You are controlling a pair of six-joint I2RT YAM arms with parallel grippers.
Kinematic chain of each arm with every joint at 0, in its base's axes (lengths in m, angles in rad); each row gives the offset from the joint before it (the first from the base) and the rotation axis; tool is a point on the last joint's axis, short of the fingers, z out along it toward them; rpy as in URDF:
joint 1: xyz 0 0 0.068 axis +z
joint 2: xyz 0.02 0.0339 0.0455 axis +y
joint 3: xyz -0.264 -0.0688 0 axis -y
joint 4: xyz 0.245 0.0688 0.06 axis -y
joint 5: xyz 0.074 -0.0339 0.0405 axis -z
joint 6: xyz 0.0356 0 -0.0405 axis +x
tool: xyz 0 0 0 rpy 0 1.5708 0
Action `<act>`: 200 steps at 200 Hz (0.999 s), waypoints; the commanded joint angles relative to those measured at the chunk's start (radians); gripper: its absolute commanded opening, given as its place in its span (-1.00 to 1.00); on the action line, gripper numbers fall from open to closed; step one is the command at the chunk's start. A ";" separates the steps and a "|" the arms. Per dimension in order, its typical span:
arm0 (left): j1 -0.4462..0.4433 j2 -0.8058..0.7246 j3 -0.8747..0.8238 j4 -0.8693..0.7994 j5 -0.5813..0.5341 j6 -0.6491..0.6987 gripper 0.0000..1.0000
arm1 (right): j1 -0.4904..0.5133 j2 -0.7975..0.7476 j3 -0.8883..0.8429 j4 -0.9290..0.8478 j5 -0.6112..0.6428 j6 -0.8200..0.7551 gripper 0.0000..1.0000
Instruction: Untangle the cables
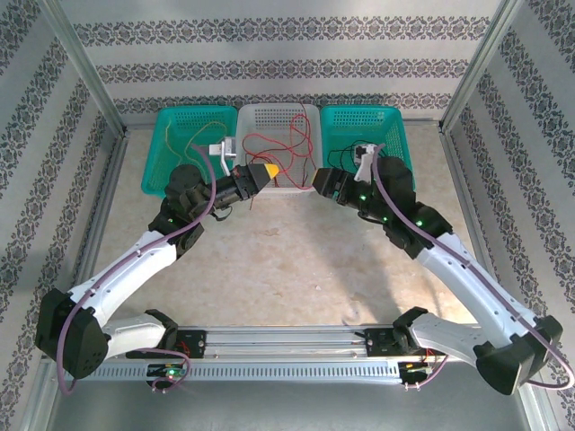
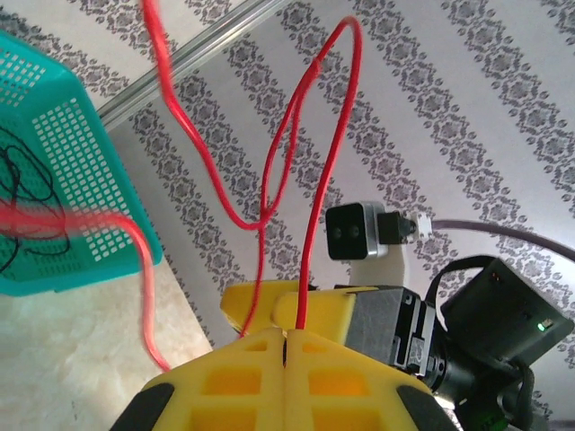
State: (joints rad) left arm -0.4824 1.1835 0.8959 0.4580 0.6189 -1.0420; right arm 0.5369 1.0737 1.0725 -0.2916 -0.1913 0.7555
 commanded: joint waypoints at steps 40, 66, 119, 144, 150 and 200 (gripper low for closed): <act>0.008 -0.022 0.066 -0.049 0.039 0.056 -1.00 | 0.012 0.058 0.084 -0.010 -0.043 -0.065 0.05; 0.017 -0.027 0.070 -0.044 0.042 0.055 -1.00 | 0.011 0.070 0.072 -0.010 -0.030 -0.061 -0.55; 0.046 -0.042 0.101 -0.119 0.049 0.120 -1.00 | 0.010 0.052 0.050 -0.015 -0.020 -0.071 -1.00; 0.073 -0.070 0.169 -0.320 -0.022 0.263 -1.00 | 0.012 0.029 0.042 -0.045 -0.011 -0.084 -1.00; 0.078 -0.075 0.193 -0.376 -0.050 0.312 -1.00 | 0.013 0.023 0.037 -0.051 -0.013 -0.089 -1.00; 0.089 -0.116 0.352 -0.809 -0.531 0.582 -1.00 | 0.086 0.006 0.036 -0.180 -0.007 -0.200 -1.00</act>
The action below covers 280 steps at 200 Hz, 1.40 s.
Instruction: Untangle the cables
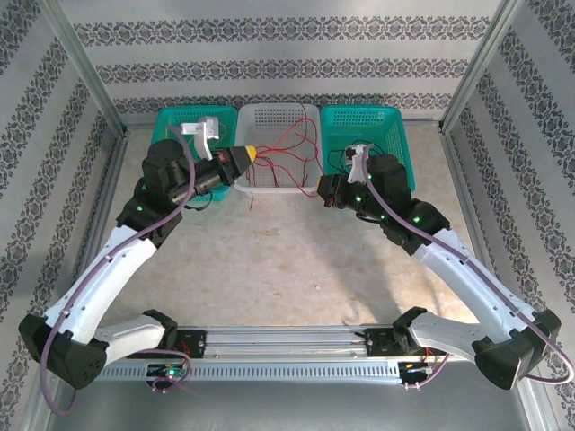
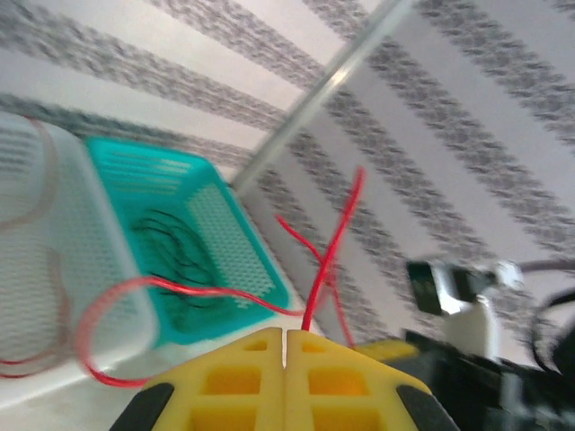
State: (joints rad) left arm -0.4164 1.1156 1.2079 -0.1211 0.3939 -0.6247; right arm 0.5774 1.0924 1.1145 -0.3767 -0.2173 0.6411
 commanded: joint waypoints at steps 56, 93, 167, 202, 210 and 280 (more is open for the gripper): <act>0.151 -0.093 -0.012 -0.209 -0.336 0.059 -1.00 | 0.085 -0.032 -0.001 -0.154 0.019 -0.129 -1.00; 0.168 -0.090 -0.050 -0.160 -0.243 0.014 -0.62 | 0.085 0.015 0.092 -0.164 0.051 -0.126 -1.00; 0.179 -0.111 -0.103 -0.264 -0.215 0.039 0.99 | 0.002 0.376 0.563 -0.353 0.158 -0.083 -1.00; 0.188 -0.148 -0.134 -0.314 -0.241 0.033 0.99 | -0.056 0.635 0.829 -0.417 0.099 -0.077 -1.00; 0.189 -0.163 -0.142 -0.316 -0.245 0.033 0.99 | -0.060 0.693 0.891 -0.436 0.100 -0.086 -1.00; 0.201 -0.201 -0.153 -0.335 -0.207 0.058 0.99 | -0.122 0.901 1.127 -0.523 0.087 -0.086 -0.18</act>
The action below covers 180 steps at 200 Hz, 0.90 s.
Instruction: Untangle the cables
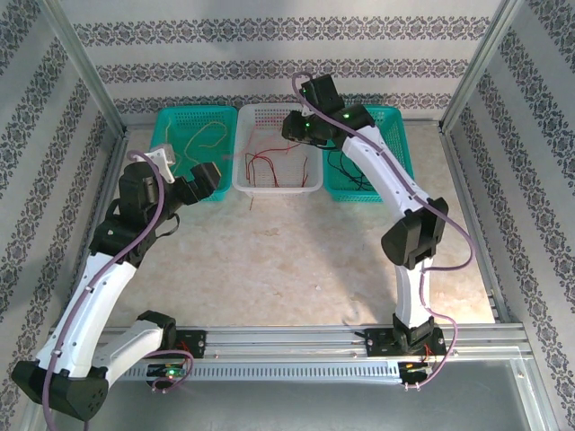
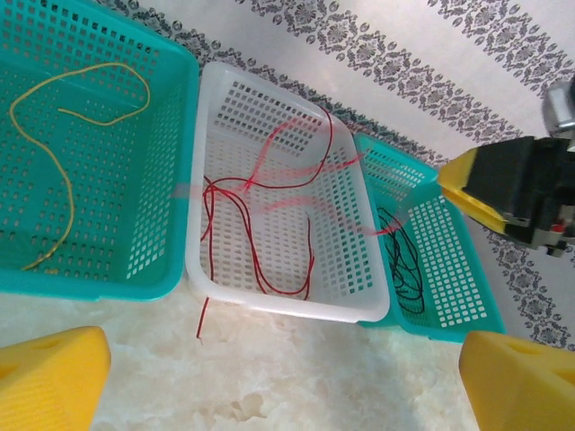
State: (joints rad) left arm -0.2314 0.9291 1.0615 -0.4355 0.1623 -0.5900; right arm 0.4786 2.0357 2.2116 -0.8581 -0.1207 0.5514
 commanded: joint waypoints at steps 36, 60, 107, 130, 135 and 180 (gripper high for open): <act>0.017 -0.003 -0.015 0.004 0.006 0.025 0.99 | -0.023 -0.198 -0.122 -0.001 0.040 -0.044 0.44; 0.018 -0.003 -0.048 0.045 -0.051 0.039 0.99 | -0.024 -0.384 -0.320 0.058 0.120 -0.095 0.59; 0.018 0.020 -0.145 0.113 -0.366 0.177 0.99 | -0.047 -0.921 -0.934 0.280 0.443 -0.131 0.97; 0.017 0.057 -0.250 0.244 -0.407 0.255 0.99 | -0.068 -1.181 -1.268 0.445 0.521 -0.173 0.97; 0.017 0.060 -0.275 0.277 -0.430 0.255 0.99 | -0.072 -1.234 -1.336 0.479 0.561 -0.165 0.97; 0.017 0.102 -0.519 0.711 -0.559 0.462 0.99 | -0.105 -1.634 -1.925 0.761 0.772 -0.218 0.97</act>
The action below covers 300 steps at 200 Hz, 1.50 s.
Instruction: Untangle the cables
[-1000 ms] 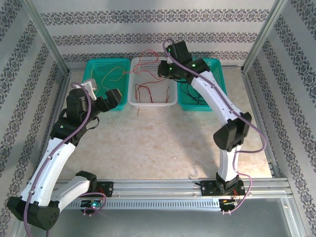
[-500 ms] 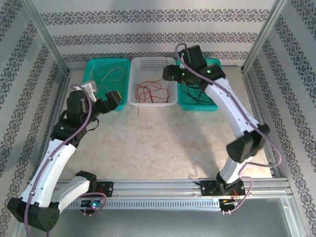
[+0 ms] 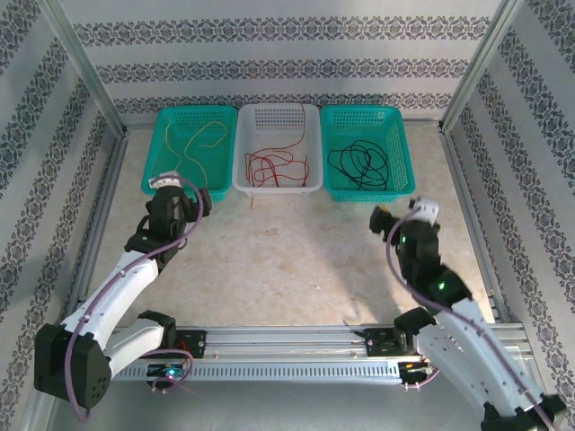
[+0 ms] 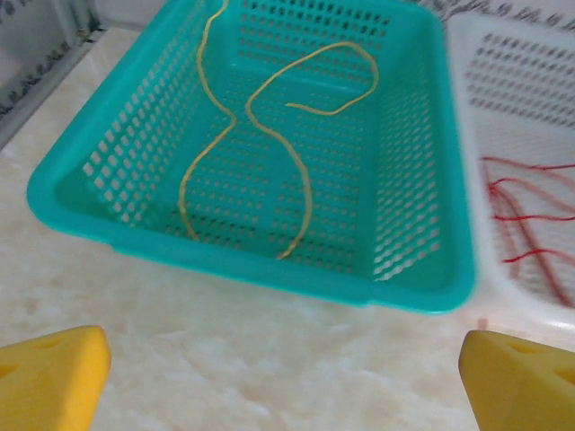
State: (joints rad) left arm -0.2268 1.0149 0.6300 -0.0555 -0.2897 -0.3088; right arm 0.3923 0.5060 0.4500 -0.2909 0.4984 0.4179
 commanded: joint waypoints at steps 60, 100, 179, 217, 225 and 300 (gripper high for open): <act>0.058 0.315 -0.197 0.593 -0.231 0.272 0.99 | -0.153 0.293 -0.178 0.480 0.339 -0.244 0.97; 0.165 0.372 -0.263 0.820 -0.060 0.226 0.99 | -0.300 0.583 -0.193 0.848 0.041 -0.300 0.97; 0.232 0.569 -0.303 1.100 0.209 0.261 0.99 | -0.374 1.022 -0.161 1.370 -0.428 -0.375 0.97; 0.234 0.584 -0.291 1.103 0.214 0.263 0.98 | -0.369 1.024 -0.112 1.280 -0.325 -0.348 0.97; 0.234 0.582 -0.291 1.098 0.216 0.261 0.99 | -0.366 1.025 -0.111 1.285 -0.320 -0.352 0.97; 0.231 0.582 -0.288 1.096 0.204 0.270 0.99 | -0.345 1.028 -0.112 1.280 -0.287 -0.367 0.97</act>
State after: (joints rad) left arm 0.0002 1.5974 0.3260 1.0035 -0.1013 -0.0589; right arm 0.0422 1.5398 0.3271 0.9699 0.1974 0.0593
